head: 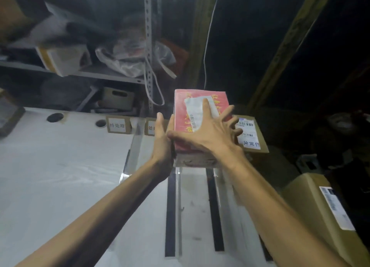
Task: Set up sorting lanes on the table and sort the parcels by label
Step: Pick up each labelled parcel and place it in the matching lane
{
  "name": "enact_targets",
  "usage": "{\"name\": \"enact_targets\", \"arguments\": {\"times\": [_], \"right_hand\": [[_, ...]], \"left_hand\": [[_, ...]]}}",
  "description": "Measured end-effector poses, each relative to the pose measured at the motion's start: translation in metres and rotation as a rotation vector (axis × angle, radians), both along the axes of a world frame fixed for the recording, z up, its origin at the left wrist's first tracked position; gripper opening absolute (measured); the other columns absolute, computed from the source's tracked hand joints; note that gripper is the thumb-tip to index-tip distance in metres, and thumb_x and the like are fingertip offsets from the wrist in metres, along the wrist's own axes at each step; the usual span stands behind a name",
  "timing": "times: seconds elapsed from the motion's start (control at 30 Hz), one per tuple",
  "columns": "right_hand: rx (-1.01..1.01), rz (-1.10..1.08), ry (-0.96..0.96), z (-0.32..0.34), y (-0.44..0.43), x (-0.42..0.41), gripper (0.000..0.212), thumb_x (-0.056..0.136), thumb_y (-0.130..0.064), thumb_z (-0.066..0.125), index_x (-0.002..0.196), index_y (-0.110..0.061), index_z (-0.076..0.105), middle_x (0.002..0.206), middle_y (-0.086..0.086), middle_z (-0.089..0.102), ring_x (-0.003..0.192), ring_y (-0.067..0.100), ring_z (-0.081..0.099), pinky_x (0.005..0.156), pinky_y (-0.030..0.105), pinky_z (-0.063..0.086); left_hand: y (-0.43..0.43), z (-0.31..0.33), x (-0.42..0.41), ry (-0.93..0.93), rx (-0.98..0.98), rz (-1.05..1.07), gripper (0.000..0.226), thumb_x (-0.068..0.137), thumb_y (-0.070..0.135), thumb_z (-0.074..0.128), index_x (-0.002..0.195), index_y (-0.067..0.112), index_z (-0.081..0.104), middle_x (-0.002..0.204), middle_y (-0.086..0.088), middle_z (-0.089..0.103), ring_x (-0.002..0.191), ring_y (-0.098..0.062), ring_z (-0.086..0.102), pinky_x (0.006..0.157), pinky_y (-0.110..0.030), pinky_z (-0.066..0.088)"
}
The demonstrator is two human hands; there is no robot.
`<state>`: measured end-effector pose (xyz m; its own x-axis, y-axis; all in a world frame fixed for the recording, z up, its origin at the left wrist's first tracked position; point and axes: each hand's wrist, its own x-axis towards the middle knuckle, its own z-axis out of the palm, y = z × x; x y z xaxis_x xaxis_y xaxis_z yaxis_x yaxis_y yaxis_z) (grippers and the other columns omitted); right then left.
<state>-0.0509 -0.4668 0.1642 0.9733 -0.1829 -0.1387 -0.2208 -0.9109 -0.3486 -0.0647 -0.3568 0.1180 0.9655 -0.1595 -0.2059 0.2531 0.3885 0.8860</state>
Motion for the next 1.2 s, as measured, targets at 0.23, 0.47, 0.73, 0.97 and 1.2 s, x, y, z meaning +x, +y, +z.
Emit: {"name": "enact_targets", "arguments": {"times": [0.23, 0.47, 0.73, 0.97, 1.2], "right_hand": [[-0.010, -0.018, 0.040, -0.024, -0.021, 0.031, 0.121, 0.067, -0.081, 0.067, 0.156, -0.041, -0.003, 0.163, 0.020, -0.018, 0.145, 0.054, 0.008, 0.113, 0.066, 0.019], [-0.004, -0.065, 0.067, -0.044, -0.020, 0.062, 0.105, 0.069, -0.079, 0.066, 0.153, -0.040, 0.016, 0.161, 0.013, -0.002, 0.139, 0.051, 0.017, 0.111, 0.063, 0.024], [0.045, -0.138, 0.052, -0.064, -0.022, 0.085, 0.104, 0.065, -0.078, 0.069, 0.150, -0.038, 0.025, 0.158, 0.010, 0.009, 0.138, 0.048, 0.021, 0.110, 0.062, 0.029], [-0.075, -0.098, 0.004, -0.052, -0.025, 0.096, 0.103, 0.066, -0.075, 0.071, 0.151, -0.040, 0.025, 0.158, 0.010, 0.010, 0.136, 0.048, 0.023, 0.110, 0.058, 0.025], [0.024, -0.122, 0.063, -0.090, -0.024, 0.093, 0.108, 0.061, -0.084, 0.068, 0.150, -0.039, 0.027, 0.158, 0.009, 0.010, 0.135, 0.047, 0.026, 0.110, 0.055, 0.028]], "left_hand": [[-0.024, -0.013, 0.017, 0.086, 0.114, -0.043, 0.076, 0.094, 0.069, 0.004, 0.141, 0.030, 0.049, 0.127, -0.004, 0.067, 0.115, -0.023, 0.064, 0.082, -0.031, 0.056], [-0.015, -0.019, 0.047, 0.134, 0.129, -0.170, 0.071, 0.093, 0.068, 0.002, 0.145, 0.037, 0.038, 0.141, -0.005, 0.055, 0.122, -0.023, 0.057, 0.092, -0.037, 0.053], [-0.004, -0.027, 0.079, 0.176, 0.230, -0.314, 0.075, 0.087, 0.074, -0.004, 0.150, 0.044, 0.026, 0.147, -0.007, 0.047, 0.122, -0.023, 0.055, 0.093, -0.051, 0.043], [-0.011, -0.034, 0.091, 0.174, 0.206, -0.338, 0.075, 0.080, 0.084, -0.002, 0.140, 0.058, 0.033, 0.154, -0.005, 0.038, 0.140, -0.040, 0.034, 0.103, -0.079, 0.021], [-0.006, -0.044, 0.093, 0.224, 0.333, -0.362, 0.083, 0.081, 0.083, -0.002, 0.148, 0.045, 0.030, 0.154, -0.010, 0.038, 0.140, -0.041, 0.035, 0.103, -0.076, 0.026]]}}
